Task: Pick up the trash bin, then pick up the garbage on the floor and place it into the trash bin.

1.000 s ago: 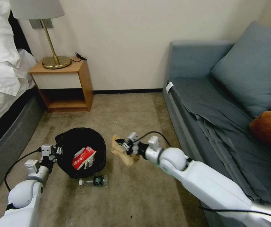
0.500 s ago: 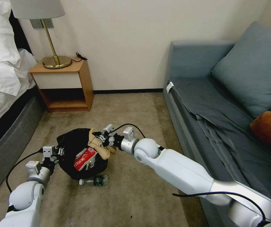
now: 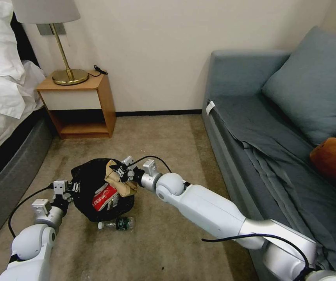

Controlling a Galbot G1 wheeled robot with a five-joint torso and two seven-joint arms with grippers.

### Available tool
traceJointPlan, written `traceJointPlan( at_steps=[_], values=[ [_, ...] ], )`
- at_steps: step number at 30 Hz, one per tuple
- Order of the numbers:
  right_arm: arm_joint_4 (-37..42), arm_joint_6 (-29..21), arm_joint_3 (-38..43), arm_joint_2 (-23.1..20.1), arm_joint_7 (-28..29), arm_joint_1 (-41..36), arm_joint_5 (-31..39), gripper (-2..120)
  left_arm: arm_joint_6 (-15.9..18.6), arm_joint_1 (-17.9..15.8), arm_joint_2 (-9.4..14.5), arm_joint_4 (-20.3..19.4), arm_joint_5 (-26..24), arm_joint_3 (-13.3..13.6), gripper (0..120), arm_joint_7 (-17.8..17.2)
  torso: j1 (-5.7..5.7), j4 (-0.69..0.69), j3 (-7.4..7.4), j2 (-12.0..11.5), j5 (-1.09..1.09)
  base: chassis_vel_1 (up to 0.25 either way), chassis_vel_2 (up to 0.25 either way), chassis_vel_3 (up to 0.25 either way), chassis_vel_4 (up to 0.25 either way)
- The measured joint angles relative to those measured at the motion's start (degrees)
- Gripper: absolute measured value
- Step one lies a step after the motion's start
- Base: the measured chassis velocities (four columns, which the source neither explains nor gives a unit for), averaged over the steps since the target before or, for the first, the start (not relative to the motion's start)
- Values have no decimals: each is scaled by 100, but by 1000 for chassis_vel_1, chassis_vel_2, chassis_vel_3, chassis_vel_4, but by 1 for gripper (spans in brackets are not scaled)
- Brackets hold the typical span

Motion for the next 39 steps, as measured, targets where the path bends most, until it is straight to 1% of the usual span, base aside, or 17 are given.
traceJointPlan(
  at_steps=[1,2,8,9,10,12,14,16,18,19,21,23,25,26,27,33,39],
  values=[
    [0,0,0,0,0,0,0,4,0,0,0,0,0,0,4,0,0,0,0,0,0,0,0,0,0],
    [-11,-1,-21,21,47,0,-19,10,-11,0,3,9,-15,-4,4,9,0,-1,0,0,0,0,0,0,0],
    [-39,-8,-29,60,105,0,-27,22,-32,3,4,29,-38,-10,4,35,0,-1,0,0,0,0,0,0,0],
    [-72,-15,-31,95,124,0,-35,32,-48,3,12,49,-49,-18,4,48,0,-1,0,0,0,0,0,0,0],
    [-104,-22,-33,149,148,-2,-39,37,-62,0,22,75,-59,-21,4,55,0,0,0,0,0,0,0,0,0],
    [-104,-22,-33,149,148,-2,-39,37,-62,0,22,75,-59,-21,4,55,0,0,0,0,0,0,0,0,0],
    [-119,-35,-52,241,230,-6,-39,53,-116,-25,47,153,-81,-38,4,60,0,0,0,0,0,0,0,0,0],
    [-119,-41,-52,257,257,-8,-39,57,-138,-43,59,189,-92,-56,4,60,0,0,0,0,0,0,0,0,0],
    [-121,-76,-51,273,305,-8,-60,68,-241,-122,130,359,-131,-128,4,43,0,-1,0,0,0,0,0,0,0],
    [-121,-76,-51,273,305,-8,-60,68,-241,-122,130,359,-131,-128,4,43,0,-1,0,0,0,0,0,0,0],
    [-178,-105,-31,261,309,-8,-189,79,-381,-204,229,555,-145,-227,4,24,0,0,0,0,0,0,0,0,0],
    [-202,-116,-19,250,309,-9,-243,82,-413,-225,279,620,-176,-268,4,17,0,0,0,0,0,0,0,0,0],
    [-268,-225,24,217,254,-22,-453,93,-467,-276,433,783,-291,-388,4,-5,0,0,0,0,0,0,0,0,0],
    [-268,-225,24,217,254,-22,-453,93,-467,-276,433,783,-291,-388,4,-5,0,0,0,0,0,0,0,0,0],
    [-328,-321,56,212,160,-25,-622,98,-509,-312,522,896,-345,-455,4,-29,0,-1,0,0,0,0,0,0,0],
    [-746,-379,98,357,-203,-94,-1000,100,-562,-346,730,1148,-487,-653,4,-59,0,0,-1,0,0,0,0,0,0],
    [-1232,-156,121,570,-413,-257,-1332,100,-575,-279,849,1229,-537,-775,4,-49,-1,0,0,0,0,0,0,0,0]
  ],
)
